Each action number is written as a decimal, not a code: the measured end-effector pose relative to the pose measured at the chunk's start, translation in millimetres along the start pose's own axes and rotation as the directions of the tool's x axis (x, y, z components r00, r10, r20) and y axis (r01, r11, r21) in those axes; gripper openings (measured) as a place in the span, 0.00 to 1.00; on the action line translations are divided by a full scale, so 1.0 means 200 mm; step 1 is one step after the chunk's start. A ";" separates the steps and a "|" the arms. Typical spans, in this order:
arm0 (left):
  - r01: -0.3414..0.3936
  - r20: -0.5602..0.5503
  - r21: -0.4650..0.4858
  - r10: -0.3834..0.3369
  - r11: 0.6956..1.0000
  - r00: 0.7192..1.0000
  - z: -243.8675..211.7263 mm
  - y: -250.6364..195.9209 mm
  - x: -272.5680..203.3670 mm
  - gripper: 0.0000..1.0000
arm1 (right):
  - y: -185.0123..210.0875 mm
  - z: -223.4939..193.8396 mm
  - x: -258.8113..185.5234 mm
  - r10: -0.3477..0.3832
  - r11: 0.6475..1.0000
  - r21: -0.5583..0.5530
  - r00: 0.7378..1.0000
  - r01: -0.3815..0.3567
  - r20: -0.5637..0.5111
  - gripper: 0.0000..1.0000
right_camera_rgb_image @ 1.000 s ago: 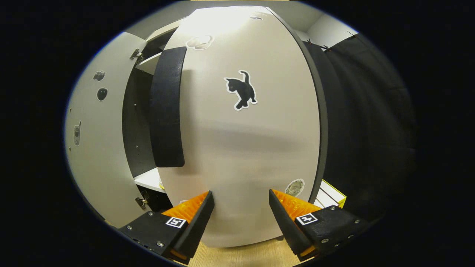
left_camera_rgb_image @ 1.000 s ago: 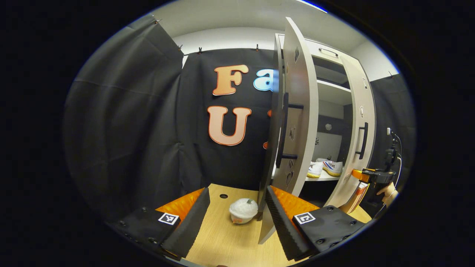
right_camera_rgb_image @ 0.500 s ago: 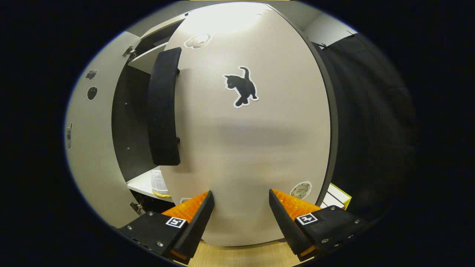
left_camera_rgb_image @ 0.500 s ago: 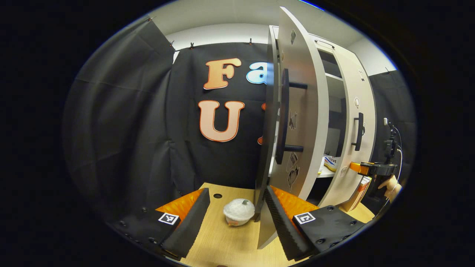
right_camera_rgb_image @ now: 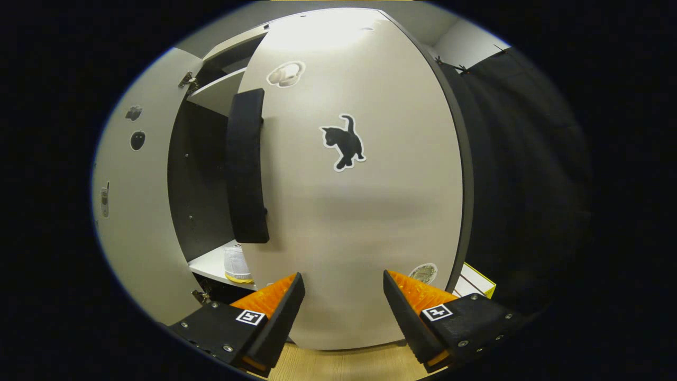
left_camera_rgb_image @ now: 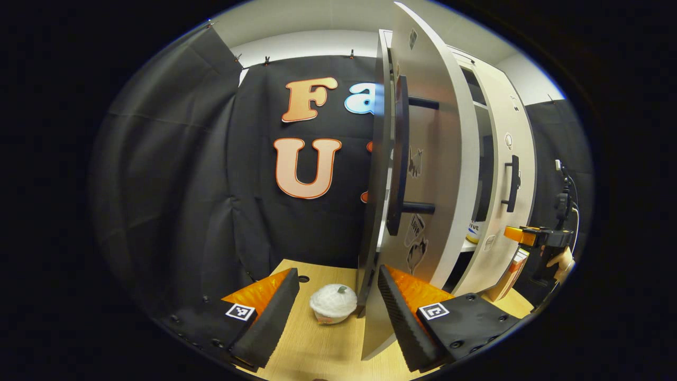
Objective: Grab one shoe with the right hand and put it into the shoe cabinet, grab the other shoe with the left hand and put it into the shoe cabinet; then close the right door with the right hand and the left door with the left hand.
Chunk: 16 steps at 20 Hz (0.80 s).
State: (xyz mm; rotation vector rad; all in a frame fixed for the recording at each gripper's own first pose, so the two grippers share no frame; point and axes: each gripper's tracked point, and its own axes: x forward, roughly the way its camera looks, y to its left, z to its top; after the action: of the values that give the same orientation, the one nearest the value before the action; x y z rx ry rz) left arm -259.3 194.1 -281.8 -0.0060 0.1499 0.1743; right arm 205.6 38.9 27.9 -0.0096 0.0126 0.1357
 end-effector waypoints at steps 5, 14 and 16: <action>0.009 0.009 0.037 -0.010 0.999 1.000 0.00 -0.07 -0.01 0.99 | 0.02 0.06 -0.20 -0.008 0.995 -0.102 0.999 0.012 0.038 0.92; 0.157 0.017 0.055 -0.159 0.986 0.987 -0.02 -0.44 -0.03 0.94 | -0.03 0.15 -0.54 0.003 0.997 -0.079 0.998 0.001 0.057 0.93; 0.174 0.014 0.045 -0.175 0.984 0.984 -0.03 -0.49 -0.01 0.96 | -0.08 0.19 -0.64 -0.006 0.997 -0.072 0.998 0.010 0.069 0.93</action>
State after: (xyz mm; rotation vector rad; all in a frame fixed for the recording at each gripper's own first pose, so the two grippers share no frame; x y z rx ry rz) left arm -246.0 96.5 -288.1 0.0254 0.1342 -0.0044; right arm 81.8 5.5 67.8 -0.0769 -0.0608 0.1284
